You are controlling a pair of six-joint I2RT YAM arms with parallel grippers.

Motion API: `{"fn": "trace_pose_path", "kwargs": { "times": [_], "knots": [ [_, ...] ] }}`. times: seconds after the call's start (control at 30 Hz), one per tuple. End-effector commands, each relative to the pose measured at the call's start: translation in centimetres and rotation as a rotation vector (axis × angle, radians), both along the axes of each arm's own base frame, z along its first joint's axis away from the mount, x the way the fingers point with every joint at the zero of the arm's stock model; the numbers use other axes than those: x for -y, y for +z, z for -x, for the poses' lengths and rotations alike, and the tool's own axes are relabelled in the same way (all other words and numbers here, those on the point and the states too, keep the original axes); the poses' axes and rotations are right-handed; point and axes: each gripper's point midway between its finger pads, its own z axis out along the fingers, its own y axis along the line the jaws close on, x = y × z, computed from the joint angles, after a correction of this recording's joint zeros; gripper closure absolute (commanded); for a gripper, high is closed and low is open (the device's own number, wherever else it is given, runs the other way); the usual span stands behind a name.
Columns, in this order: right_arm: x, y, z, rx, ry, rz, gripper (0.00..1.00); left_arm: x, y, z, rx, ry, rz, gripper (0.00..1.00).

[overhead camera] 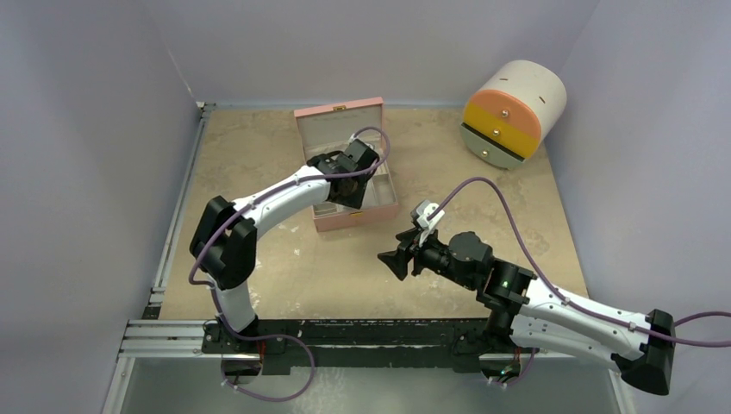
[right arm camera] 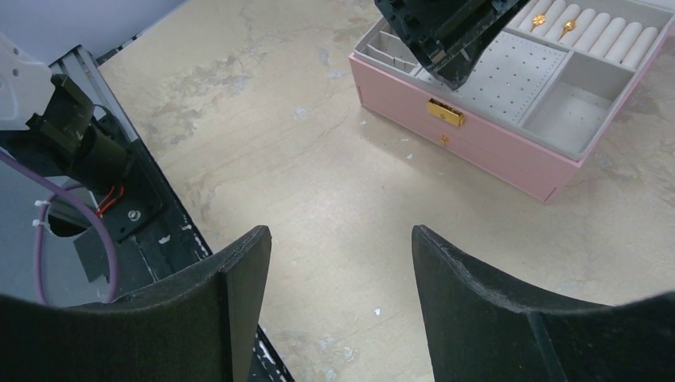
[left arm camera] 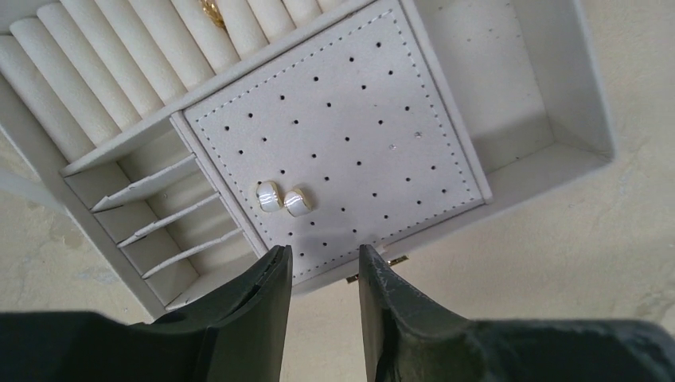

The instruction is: Organize the mixed jewelry

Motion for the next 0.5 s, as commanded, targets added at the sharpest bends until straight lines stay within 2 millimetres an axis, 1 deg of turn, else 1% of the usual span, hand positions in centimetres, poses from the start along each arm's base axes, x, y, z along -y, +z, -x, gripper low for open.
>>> {"fn": "trace_pose_path", "kwargs": {
  "times": [0.0, 0.1, 0.3, 0.4, 0.47],
  "knots": [
    [0.1, 2.9, -0.9, 0.045, -0.047, -0.035, 0.32, 1.0, 6.4, -0.9, 0.097, -0.007, 0.116, 0.64],
    [0.4, 2.9, -1.5, 0.045, -0.081, -0.013, 0.31, 0.5, 8.7, -1.4, 0.133, -0.004, 0.139, 0.64],
    [1.6, 2.3, -3.2, 0.02, -0.196, 0.088, 0.28, -2.1, 13.1, -2.6, 0.221, 0.045, 0.168, 0.63],
    [1.8, 1.8, -4.4, -0.007, -0.226, 0.166, 0.27, -3.5, 14.6, -3.0, 0.28, 0.077, 0.176, 0.63],
    [2.1, 1.5, -5.6, -0.065, -0.248, 0.205, 0.26, -4.5, 15.6, -3.0, 0.329, 0.102, 0.182, 0.64]
  ]
}}
